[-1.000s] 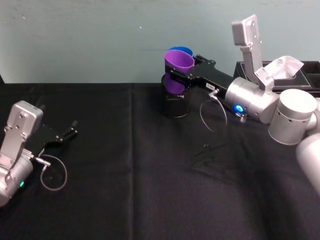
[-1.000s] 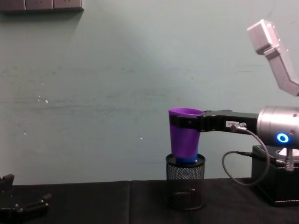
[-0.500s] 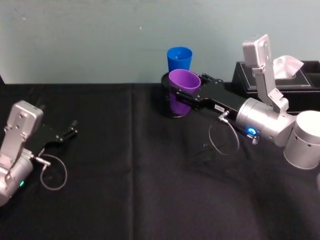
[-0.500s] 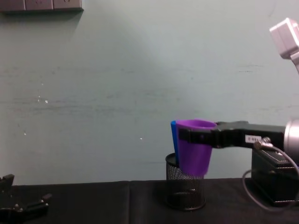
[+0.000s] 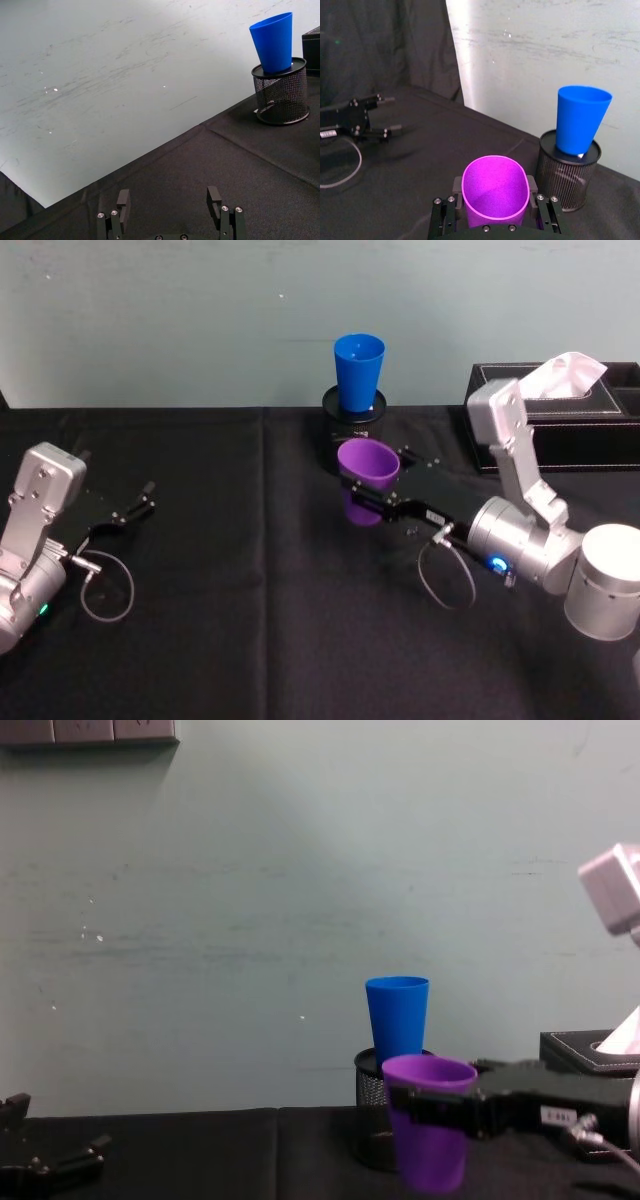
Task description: Pick up one cup with a gripper and tap it against the other cup.
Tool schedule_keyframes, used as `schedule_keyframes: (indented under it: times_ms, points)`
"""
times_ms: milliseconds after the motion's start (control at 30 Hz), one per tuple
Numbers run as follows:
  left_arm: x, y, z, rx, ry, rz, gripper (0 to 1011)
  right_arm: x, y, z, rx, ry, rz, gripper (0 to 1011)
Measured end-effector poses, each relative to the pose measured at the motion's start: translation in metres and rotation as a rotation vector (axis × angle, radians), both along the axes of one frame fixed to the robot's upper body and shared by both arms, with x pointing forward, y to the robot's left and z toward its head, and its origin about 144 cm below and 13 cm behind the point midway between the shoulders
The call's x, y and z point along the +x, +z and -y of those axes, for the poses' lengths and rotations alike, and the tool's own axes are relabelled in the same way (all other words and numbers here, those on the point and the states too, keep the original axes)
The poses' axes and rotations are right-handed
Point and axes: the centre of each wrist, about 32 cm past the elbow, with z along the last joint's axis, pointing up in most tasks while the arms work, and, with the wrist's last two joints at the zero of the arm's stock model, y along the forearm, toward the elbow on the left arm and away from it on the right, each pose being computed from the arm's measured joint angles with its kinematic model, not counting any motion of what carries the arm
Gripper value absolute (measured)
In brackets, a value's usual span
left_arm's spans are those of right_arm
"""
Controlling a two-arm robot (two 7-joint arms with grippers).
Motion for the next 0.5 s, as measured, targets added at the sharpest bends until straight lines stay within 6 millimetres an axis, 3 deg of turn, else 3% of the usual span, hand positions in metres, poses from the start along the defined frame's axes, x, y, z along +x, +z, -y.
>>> schedule_keyframes:
  times_ms: [500]
  points:
    - [0.000,0.000,0.000,0.000,0.000,0.000,1000,-0.005,-0.035,0.001,0.013,-0.003,-0.019,722]
